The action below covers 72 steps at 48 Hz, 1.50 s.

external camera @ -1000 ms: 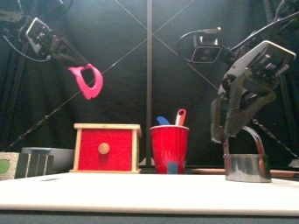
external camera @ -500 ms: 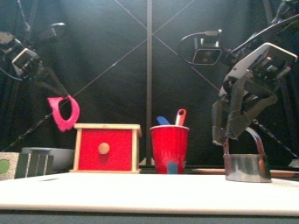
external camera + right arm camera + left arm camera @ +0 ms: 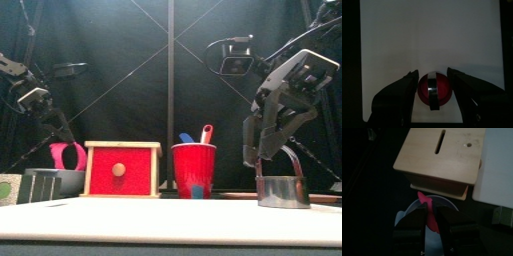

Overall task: Get the cutter from the drawer then cut the dough then place the extra dough in the bowl
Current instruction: Cut the dough

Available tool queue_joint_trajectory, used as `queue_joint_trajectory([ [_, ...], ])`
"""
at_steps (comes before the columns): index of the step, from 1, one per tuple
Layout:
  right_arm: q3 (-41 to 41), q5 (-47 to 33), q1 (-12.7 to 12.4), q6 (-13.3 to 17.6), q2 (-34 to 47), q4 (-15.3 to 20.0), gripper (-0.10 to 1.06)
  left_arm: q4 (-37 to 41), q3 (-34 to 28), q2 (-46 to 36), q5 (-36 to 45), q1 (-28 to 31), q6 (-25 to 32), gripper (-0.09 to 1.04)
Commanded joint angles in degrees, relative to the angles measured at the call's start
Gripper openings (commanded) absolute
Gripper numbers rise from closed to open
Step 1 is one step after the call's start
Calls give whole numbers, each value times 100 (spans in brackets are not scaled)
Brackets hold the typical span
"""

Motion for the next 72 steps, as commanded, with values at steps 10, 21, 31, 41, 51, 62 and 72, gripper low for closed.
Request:
queue_joint_trajectory([
  [10, -79, -53, -18, 0, -70, 9, 84, -615, 44, 9, -70, 387, -53, 73],
  [21, -88, -53, -18, 0, -70, 9, 84, -1107, 185, 9, -88, 483, -44, 88],
  [31, -132, -53, -35, -9, -70, -26, 84, -1204, 53, -53, -378, 343, -35, 88],
  [41, -246, -141, -167, -18, -123, -97, 84, -1090, -334, -220, -1239, -888, 9, 87],
  [51, -255, -870, -272, -18, -237, -272, 84, -773, -220, -185, -2856, -1969, 0, 87],
  [62, -167, -1635, -369, -26, -360, -352, 84, -729, 44, 26, -4078, -2681, -35, 87],
  [72, -9, -2628, -413, -35, -378, -396, 84, -853, 0, 527, -4254, -3006, -105, 87],
])
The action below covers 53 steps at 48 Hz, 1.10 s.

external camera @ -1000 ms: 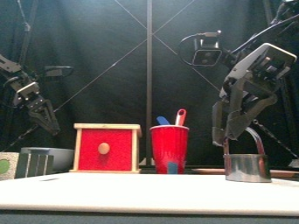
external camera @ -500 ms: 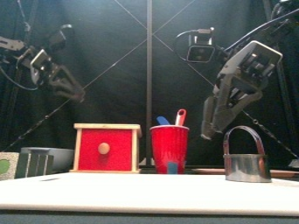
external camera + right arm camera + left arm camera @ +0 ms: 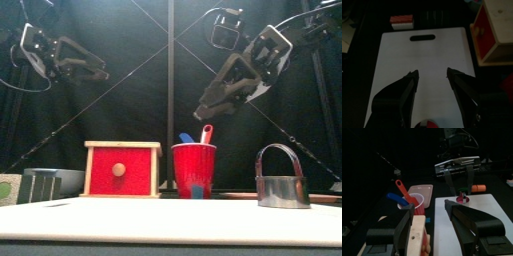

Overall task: Get the cutter from the drawer then cut the dough then place the extra dough in the bowl
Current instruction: Cut the dough

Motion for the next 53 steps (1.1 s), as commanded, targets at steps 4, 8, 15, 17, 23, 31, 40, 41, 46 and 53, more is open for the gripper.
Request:
queue_joint_trajectory([
  [4, 114, -773, -79, -18, -158, 0, 84, -176, -193, 475, -290, -290, -53, 87],
  [8, 193, -1081, -88, -26, -167, -9, 84, -211, -229, 703, -457, -396, -53, 87],
  [15, 316, -1564, -114, -53, -158, -18, 84, -264, -316, 1134, -791, -563, -70, 87],
  [17, 360, -1679, -105, -53, -132, -9, 84, -290, -352, 1257, -879, -615, -70, 87],
  [23, 492, -1925, -114, -53, -79, -9, 84, -378, -475, 1644, -1090, -773, -70, 87],
  [31, 659, -2092, -114, -53, -35, 9, 84, -492, -677, 2171, -1239, -932, -70, 87],
  [40, 677, -2224, -79, -9, -53, 35, 84, -527, -888, 2558, -1257, -958, -53, 87],
  [41, 677, -2232, -79, -9, -53, 44, 84, -519, -905, 2593, -1257, -958, -53, 87],
  [46, 694, -2224, -88, -9, -53, 53, 84, -527, -932, 2663, -1257, -958, -44, 87],
  [53, 686, -2224, -105, 0, -53, 141, 84, -527, -923, 2663, -1257, -949, -35, 87],
])
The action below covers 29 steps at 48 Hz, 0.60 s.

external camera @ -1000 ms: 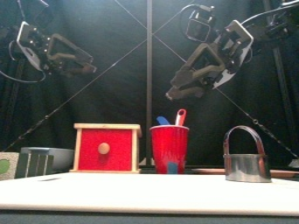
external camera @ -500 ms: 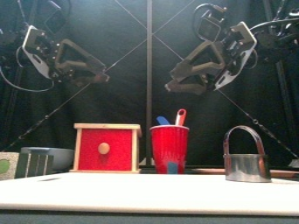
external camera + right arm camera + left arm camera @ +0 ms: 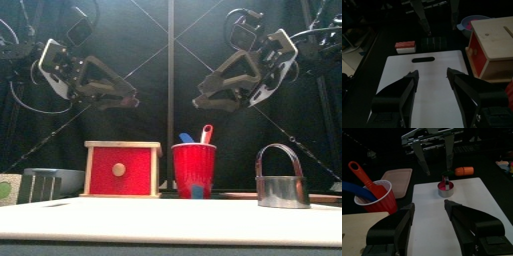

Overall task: Get the cutter from the drawer then cut the dough then place the extra dough in the bowl
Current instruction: Cut the dough

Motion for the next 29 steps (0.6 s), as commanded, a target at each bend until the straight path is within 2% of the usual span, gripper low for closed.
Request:
queue_joint_trajectory([
  [1, -53, -53, -18, -9, -79, 35, 84, 0, -105, -18, -62, -9, 9, 87],
  [29, -141, -44, -97, -35, -26, 26, 84, 0, 0, -9, 0, 70, 35, 87],
])
